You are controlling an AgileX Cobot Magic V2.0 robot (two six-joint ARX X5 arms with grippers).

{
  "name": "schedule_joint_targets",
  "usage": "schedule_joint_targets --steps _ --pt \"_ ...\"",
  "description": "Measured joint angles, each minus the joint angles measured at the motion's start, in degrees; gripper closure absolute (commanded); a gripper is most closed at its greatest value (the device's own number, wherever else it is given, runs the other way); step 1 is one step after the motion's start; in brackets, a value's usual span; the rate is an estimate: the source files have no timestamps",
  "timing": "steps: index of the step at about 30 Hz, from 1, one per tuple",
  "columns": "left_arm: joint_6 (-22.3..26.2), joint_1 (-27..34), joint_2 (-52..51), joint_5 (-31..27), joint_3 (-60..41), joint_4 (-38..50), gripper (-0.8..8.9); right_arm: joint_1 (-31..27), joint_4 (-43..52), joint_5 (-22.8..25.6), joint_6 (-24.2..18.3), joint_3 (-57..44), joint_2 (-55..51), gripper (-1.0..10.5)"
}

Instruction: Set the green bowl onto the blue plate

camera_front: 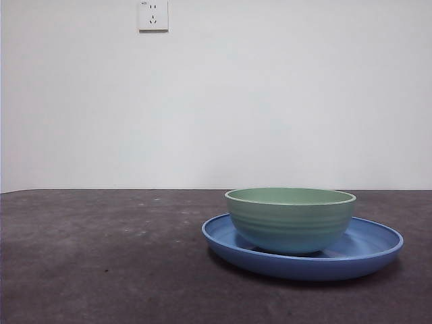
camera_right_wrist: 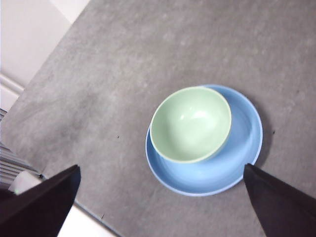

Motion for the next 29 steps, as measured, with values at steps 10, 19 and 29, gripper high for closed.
schedule_joint_targets --steps 10,19,29 --pt "-0.1 0.0 0.0 0.0 0.0 0.5 2.2 0.0 -6.3 5.0 1.4 0.0 4.6 3.5" --pt "-0.1 0.0 0.0 0.0 0.0 0.4 2.2 -0.1 -5.1 7.8 1.2 0.0 19.1 3.5" --pt "-0.1 0.0 0.0 0.0 0.0 0.4 2.2 -0.1 5.3 7.8 -0.7 0.0 35.1 4.3"
